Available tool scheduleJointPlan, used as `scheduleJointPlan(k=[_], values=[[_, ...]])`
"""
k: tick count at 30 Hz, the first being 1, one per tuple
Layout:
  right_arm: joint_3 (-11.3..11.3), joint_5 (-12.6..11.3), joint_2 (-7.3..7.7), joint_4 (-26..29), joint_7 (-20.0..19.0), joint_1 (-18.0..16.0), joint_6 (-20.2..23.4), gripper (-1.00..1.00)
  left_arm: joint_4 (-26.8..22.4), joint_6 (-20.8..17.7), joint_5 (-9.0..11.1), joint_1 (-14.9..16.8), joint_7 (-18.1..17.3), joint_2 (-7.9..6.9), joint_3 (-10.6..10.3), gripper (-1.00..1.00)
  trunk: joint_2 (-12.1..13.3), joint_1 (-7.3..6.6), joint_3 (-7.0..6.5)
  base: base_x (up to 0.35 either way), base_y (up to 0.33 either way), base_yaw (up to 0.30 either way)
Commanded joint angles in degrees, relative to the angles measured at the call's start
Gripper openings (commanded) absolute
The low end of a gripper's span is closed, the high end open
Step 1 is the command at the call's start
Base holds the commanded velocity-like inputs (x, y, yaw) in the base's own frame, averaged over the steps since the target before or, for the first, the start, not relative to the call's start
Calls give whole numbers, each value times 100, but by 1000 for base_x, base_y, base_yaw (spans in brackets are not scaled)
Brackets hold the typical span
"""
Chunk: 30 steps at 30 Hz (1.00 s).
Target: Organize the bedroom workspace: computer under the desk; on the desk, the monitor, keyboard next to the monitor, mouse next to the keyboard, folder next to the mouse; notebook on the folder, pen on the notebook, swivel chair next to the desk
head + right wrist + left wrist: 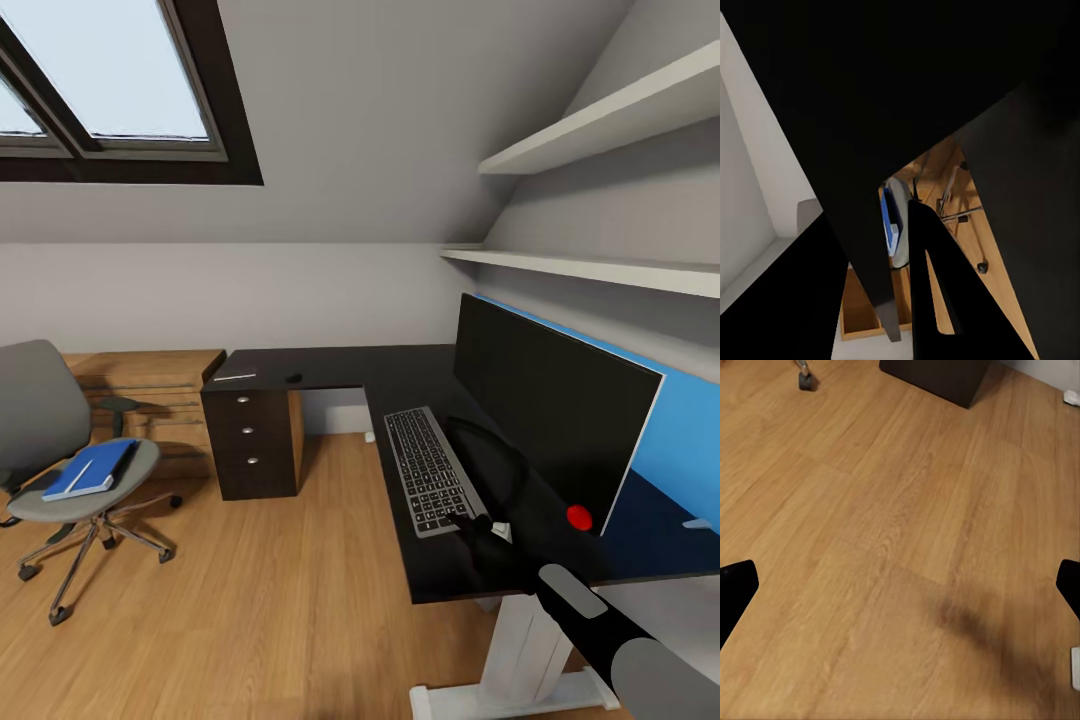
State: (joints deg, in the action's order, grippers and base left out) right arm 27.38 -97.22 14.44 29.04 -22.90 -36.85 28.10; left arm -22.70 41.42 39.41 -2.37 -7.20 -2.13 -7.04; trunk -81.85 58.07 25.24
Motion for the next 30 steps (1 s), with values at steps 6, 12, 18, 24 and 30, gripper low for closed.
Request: scheduleJointPlan(k=[6,12,18,24,30], values=[[32,-35,6,-4,-21,-6,3,-100,-6,7,51,-1,-32,-8,-35,100,-3,0,5,0,25,0],[30,-34,6,-4,-22,-6,3,-100,-6,8,54,-1,-37,-6,-33,100,-3,0,5,0,116,0],[35,-35,6,-4,-3,-6,3,-100,-6,8,52,-1,-36,-6,-32,100,-3,0,5,0,17,0],[29,-34,6,-11,11,-6,3,-100,-6,8,49,-1,-36,-6,-34,100,-3,0,5,0,1,0],[25,-34,6,-12,13,-6,3,-100,-6,11,63,-1,-36,-6,-26,100,-3,0,5,0,0,0]])
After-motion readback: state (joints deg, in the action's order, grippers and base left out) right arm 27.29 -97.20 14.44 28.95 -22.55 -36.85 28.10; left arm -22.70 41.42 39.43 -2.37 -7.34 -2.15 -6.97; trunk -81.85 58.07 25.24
